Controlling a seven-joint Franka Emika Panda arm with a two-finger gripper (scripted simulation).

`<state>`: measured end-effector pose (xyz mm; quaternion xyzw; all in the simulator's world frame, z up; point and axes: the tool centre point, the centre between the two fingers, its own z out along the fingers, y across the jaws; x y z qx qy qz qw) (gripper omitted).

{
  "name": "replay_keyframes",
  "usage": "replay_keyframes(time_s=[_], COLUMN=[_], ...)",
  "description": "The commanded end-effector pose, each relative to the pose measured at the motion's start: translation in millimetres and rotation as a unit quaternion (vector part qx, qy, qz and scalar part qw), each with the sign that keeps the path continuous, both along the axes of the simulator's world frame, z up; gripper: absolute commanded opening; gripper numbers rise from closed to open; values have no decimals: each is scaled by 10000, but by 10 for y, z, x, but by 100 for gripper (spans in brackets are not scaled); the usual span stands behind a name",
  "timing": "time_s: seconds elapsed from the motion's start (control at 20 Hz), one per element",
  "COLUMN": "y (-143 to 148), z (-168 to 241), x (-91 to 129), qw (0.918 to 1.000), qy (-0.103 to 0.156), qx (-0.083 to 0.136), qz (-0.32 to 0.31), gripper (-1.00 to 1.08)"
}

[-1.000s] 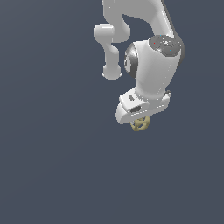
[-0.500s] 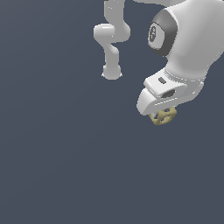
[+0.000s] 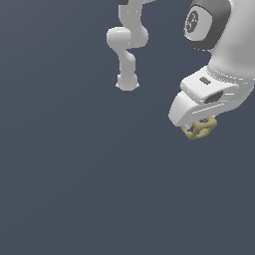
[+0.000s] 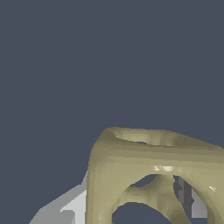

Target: Pick up the object and move it to a goal position.

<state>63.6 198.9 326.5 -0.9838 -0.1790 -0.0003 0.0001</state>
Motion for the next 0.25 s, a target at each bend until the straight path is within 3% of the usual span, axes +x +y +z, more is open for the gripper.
replay_keyframes(time_s=[0.0,0.2], y=[23,34], z=[31,45], x=[13,21], qw=[10000,10000], qy=[2,2], qx=[-1,-1], qz=[-3,-3], gripper=[-100,-100])
